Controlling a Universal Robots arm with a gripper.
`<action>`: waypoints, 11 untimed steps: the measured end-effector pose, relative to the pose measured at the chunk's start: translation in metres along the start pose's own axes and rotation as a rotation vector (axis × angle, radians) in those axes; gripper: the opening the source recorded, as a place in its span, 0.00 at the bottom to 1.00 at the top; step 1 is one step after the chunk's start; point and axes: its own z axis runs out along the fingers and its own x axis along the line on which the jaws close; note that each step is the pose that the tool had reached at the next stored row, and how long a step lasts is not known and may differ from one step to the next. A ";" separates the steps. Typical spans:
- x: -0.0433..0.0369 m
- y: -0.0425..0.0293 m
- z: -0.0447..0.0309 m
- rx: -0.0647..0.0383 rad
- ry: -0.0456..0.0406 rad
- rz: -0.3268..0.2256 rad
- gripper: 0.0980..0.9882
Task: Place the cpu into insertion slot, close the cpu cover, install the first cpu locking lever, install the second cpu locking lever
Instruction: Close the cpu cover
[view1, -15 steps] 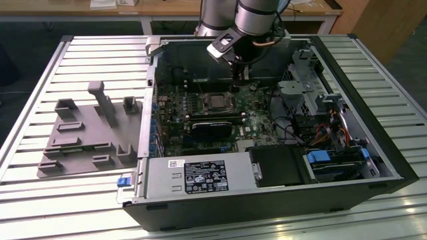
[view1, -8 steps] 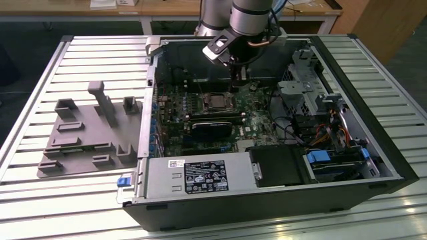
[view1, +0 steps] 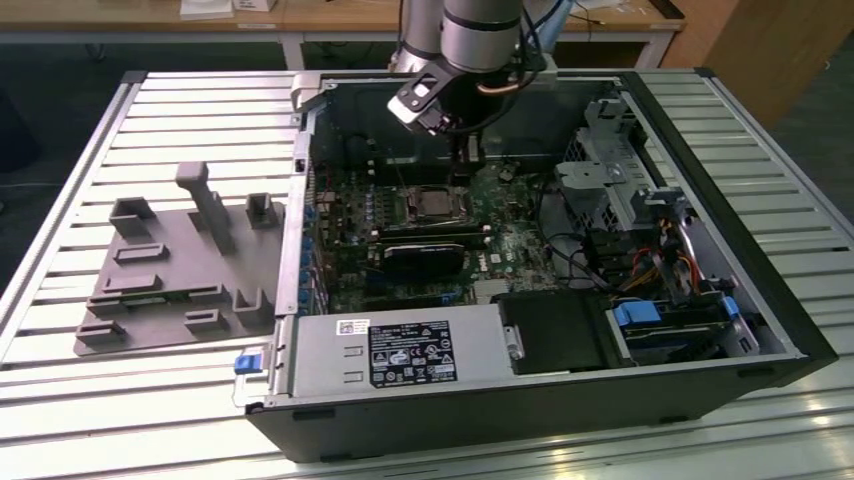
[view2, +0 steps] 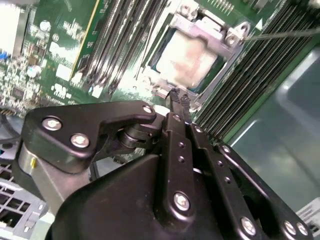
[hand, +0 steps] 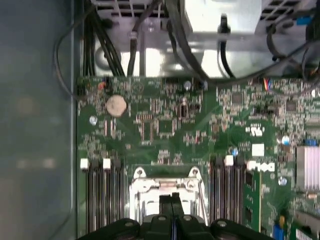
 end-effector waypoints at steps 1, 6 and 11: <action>0.0000 -0.0027 0.0005 -0.001 0.0002 0.000 0.01; -0.0003 -0.0140 0.0034 -0.001 0.0001 0.000 0.01; -0.0007 -0.0258 0.0069 -0.001 0.0000 0.000 0.01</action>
